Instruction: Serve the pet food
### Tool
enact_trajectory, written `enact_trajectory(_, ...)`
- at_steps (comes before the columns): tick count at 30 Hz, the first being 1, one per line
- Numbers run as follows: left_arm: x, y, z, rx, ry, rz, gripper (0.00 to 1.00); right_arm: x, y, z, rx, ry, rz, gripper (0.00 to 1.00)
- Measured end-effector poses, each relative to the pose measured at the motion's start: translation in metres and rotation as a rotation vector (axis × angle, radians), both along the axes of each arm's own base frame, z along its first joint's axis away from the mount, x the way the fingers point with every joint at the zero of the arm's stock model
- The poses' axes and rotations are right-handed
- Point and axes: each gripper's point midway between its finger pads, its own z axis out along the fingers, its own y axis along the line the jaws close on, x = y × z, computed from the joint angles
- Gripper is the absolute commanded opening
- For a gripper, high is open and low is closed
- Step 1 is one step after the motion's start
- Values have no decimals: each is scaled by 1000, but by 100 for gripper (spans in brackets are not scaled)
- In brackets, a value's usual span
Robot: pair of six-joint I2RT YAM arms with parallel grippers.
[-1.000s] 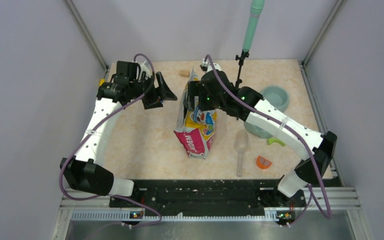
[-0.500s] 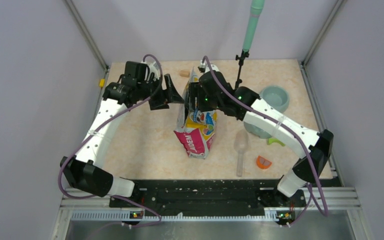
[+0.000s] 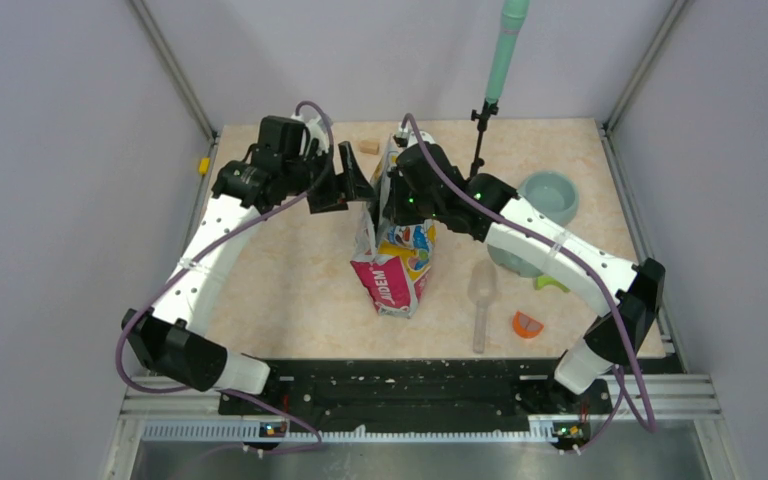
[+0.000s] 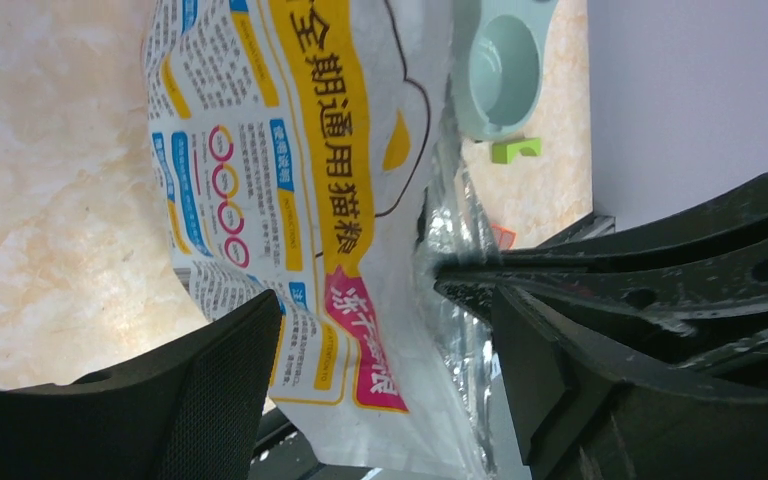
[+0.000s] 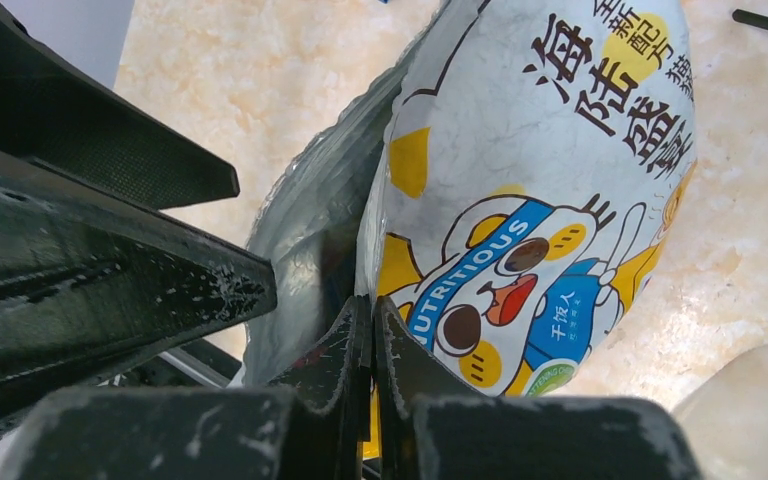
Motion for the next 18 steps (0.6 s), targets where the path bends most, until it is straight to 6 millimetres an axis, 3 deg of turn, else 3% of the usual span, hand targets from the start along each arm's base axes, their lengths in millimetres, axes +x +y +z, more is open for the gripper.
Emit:
enact_trajectory(6, 14, -9, 13, 1, -40, 2, 78, 0, -1, 0, 5, -3, -6, 0)
enact_trajectory(11, 20, -26, 3, 62, -9, -21, 68, -1, -3, 4, 11, -10, -8, 0)
enact_trajectory(15, 21, -37, -10, 103, 28, -39, 46, -2, -7, 2, -1, -7, -19, 0)
enact_trajectory(18, 22, -43, -5, 98, 23, -50, 20, -1, -11, 0, -12, -10, -30, 0)
